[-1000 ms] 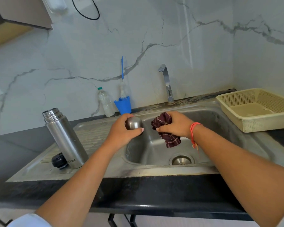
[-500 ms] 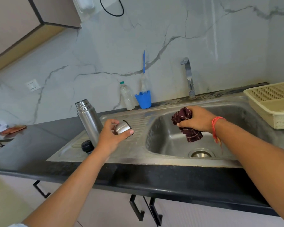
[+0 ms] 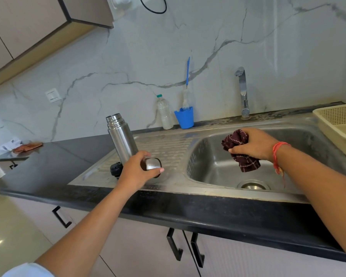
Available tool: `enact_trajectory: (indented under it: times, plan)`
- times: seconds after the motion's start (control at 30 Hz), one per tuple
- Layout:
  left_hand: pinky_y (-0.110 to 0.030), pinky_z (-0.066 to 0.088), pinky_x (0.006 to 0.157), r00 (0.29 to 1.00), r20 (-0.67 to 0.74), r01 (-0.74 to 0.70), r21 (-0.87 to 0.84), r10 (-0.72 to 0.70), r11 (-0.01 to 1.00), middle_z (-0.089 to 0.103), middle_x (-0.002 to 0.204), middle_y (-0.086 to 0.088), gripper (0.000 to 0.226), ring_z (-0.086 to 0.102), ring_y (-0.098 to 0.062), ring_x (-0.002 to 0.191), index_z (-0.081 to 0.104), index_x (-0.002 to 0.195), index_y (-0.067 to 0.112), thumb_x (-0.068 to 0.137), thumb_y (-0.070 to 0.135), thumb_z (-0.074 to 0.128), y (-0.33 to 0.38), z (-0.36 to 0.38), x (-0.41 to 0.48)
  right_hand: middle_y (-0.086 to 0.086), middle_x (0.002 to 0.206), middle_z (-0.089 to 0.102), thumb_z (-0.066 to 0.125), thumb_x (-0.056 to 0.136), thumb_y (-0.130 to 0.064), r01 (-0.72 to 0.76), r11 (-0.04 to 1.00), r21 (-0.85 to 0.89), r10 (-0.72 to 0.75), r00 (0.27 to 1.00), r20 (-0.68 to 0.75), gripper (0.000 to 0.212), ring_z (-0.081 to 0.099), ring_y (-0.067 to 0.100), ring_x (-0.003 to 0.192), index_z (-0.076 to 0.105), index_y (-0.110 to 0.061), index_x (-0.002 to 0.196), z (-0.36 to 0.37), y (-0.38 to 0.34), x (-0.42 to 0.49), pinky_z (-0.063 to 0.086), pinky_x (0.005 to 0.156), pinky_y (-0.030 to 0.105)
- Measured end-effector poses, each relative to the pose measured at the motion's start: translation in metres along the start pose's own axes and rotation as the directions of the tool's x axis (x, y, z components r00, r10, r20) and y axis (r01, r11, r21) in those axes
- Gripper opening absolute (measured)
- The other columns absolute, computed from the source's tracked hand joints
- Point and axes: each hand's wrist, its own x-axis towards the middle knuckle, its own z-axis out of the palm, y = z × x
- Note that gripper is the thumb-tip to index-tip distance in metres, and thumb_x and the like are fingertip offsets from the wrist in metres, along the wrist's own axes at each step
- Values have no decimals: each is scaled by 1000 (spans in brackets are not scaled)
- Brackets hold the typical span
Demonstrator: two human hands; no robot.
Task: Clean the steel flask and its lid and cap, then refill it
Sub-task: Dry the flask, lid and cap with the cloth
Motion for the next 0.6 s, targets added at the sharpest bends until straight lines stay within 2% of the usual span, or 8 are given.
enact_trajectory:
  times: [0.03, 0.1, 0.17, 0.23, 0.3, 0.37, 0.47, 0.6]
  plan:
    - [-22, 43, 89, 1000, 18, 8, 15, -8, 1000, 58, 121, 11, 66, 53, -8, 110, 57, 130, 24, 76, 43, 90, 1, 0, 0, 0, 89, 73, 83, 80, -20, 2, 1000, -11, -2, 1000, -1, 21, 69, 16, 84, 69, -21, 97, 0, 0, 0, 55, 80, 33]
    - [-15, 39, 75, 999, 30, 18, 46, -19, 999, 55, 110, 11, 64, 52, -5, 97, 55, 128, 23, 77, 43, 89, 3, 0, 2, 0, 88, 73, 83, 80, -21, 4, 1000, -27, -4, 1000, -1, 20, 69, 16, 83, 69, -21, 95, 0, 0, 0, 54, 79, 32]
    - [-13, 39, 70, 999, 36, 8, 83, -11, 997, 56, 104, 10, 62, 52, -3, 88, 55, 127, 23, 78, 44, 87, 6, 1, 5, 0, 88, 73, 83, 80, -21, 2, 999, -33, -2, 1000, 1, 20, 69, 15, 83, 69, -21, 95, -1, 1, 0, 53, 77, 30]
    - [-19, 44, 77, 998, 52, -28, 127, 21, 992, 60, 111, 7, 63, 58, -9, 97, 59, 131, 22, 80, 46, 86, 9, 2, 8, 0, 88, 73, 83, 81, -21, 3, 999, -34, -3, 1000, 2, 20, 68, 15, 83, 69, -21, 96, -1, 1, 0, 51, 73, 28]
    - [-26, 45, 95, 996, 80, -64, 183, 50, 981, 60, 128, 1, 70, 58, -17, 117, 60, 139, 19, 81, 48, 84, 12, 3, 11, -1, 89, 73, 82, 81, -21, 4, 999, -35, -4, 1000, 6, 21, 68, 14, 83, 69, -22, 97, -1, 1, 0, 50, 69, 25]
    - [-32, 44, 105, 992, 115, -81, 239, 55, 968, 58, 136, -3, 76, 56, -21, 125, 57, 145, 17, 82, 52, 82, 13, 5, 13, -1, 90, 73, 82, 81, -21, 3, 999, -32, -3, 1000, 11, 22, 68, 14, 84, 69, -22, 99, -1, 2, 0, 51, 71, 26]
    - [-35, 44, 109, 988, 152, -83, 276, 42, 957, 59, 138, -5, 79, 55, -24, 127, 54, 149, 16, 83, 52, 80, 16, 10, 13, -1, 91, 72, 82, 81, -22, 4, 999, -35, -3, 1000, 22, 23, 68, 15, 86, 68, -23, 99, -1, 2, 1, 52, 80, 31]
    - [-34, 45, 109, 988, 155, -71, 281, 28, 957, 60, 141, -5, 79, 57, -22, 127, 52, 150, 15, 85, 50, 80, 17, 13, 12, -2, 90, 72, 82, 81, -22, 8, 999, -35, -7, 1000, 19, 21, 67, 13, 85, 67, -27, 95, -2, 3, 2, 52, 82, 31]
